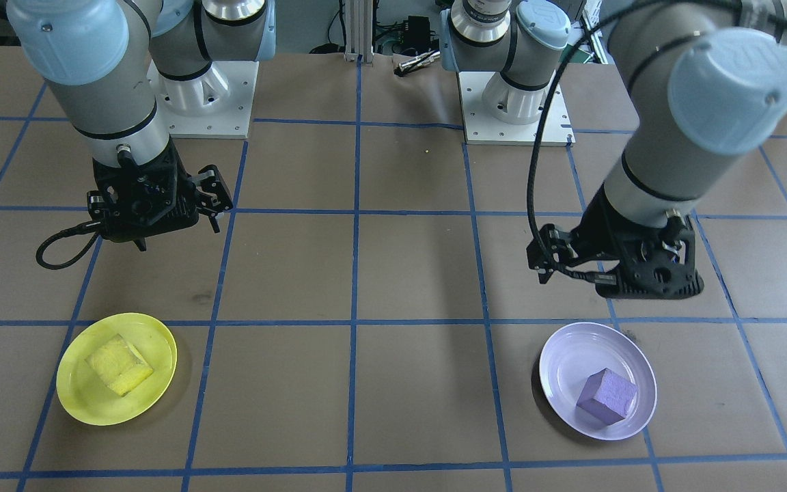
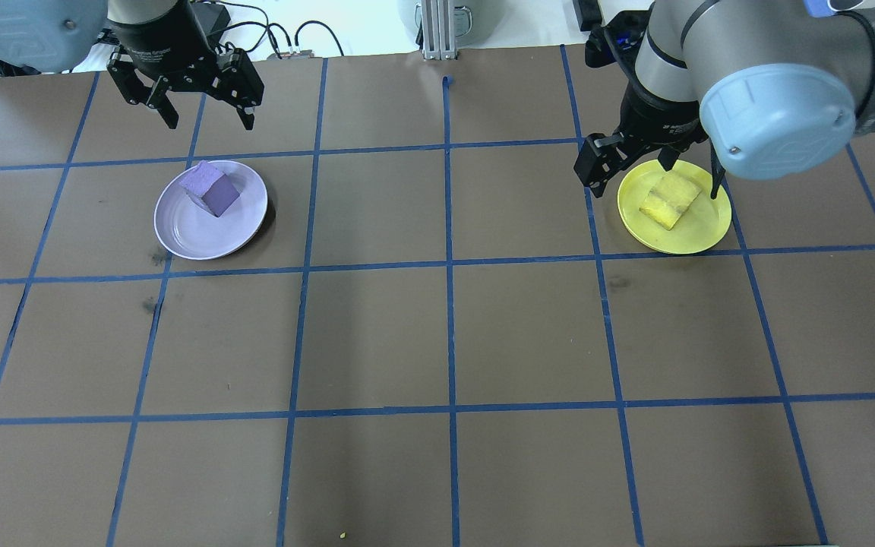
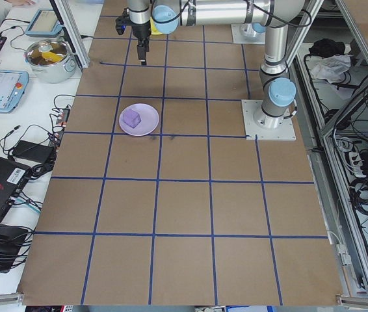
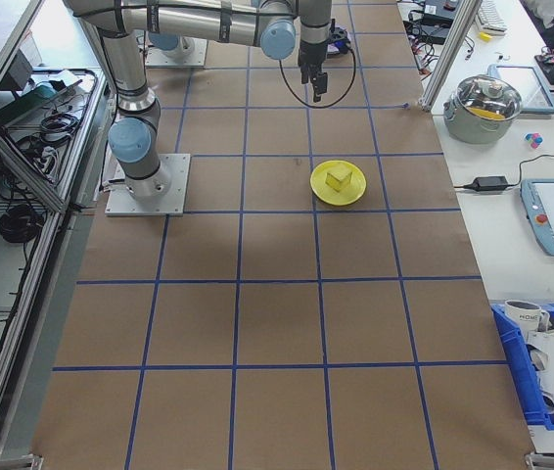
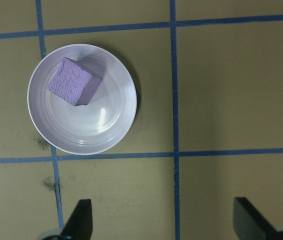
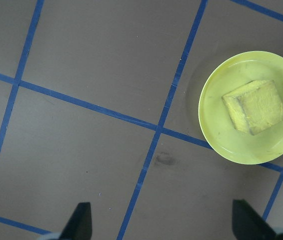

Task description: Sort blocks by color into plates

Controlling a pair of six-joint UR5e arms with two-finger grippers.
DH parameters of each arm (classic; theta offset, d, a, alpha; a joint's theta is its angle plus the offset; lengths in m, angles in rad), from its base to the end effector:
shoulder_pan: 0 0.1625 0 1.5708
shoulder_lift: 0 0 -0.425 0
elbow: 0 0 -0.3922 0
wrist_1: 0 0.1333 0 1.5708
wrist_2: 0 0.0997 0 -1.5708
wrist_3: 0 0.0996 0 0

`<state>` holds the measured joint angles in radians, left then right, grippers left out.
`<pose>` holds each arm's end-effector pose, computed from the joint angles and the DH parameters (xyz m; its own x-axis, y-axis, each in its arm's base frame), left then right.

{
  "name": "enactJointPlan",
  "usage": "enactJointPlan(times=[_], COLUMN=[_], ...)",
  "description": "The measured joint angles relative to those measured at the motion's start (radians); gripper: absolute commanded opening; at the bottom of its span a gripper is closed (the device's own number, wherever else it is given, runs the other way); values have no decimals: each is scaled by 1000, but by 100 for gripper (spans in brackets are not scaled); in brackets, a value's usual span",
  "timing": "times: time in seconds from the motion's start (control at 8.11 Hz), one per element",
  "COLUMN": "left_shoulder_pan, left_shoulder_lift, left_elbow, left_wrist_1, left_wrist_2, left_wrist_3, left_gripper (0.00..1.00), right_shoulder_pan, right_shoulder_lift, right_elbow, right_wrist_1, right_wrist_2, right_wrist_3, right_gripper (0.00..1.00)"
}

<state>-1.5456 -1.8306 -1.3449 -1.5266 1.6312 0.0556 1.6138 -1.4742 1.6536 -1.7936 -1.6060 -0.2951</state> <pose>-0.1121 -0.6049 0.4616 -0.9977 0.0298 -0.0608 0.0303 0.9995 -0.0069 0.1525 -0.5247 0.4204 -0.9429 -0.3299 0.0463 -0.3315 0.9429 -0.0313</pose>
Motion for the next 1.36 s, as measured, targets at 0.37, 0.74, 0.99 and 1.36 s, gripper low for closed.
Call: enactJointPlan(times=[0.37,0.74,0.99,1.36], left_shoulder_pan=[-65,-74,-74,-73], left_shoulder_lift=[182,279,282,285], left_elbow=[-85,-212,-227,-229], left_wrist_1=[-35,-5,14,18], left_wrist_2=[-4,-1,0,1], left_wrist_3=[-83,-89,-89,-89], left_gripper=[100,100,100,100], right_shoulder_pan=[0,0,0,0], right_shoulder_lift=[0,0,-1,0], right_elbow=[0,0,0,0], right_wrist_1=[0,1,1,0], right_wrist_2=[0,0,0,0], right_wrist_3=[1,-1,-1,-2], right_gripper=[100,100,100,100])
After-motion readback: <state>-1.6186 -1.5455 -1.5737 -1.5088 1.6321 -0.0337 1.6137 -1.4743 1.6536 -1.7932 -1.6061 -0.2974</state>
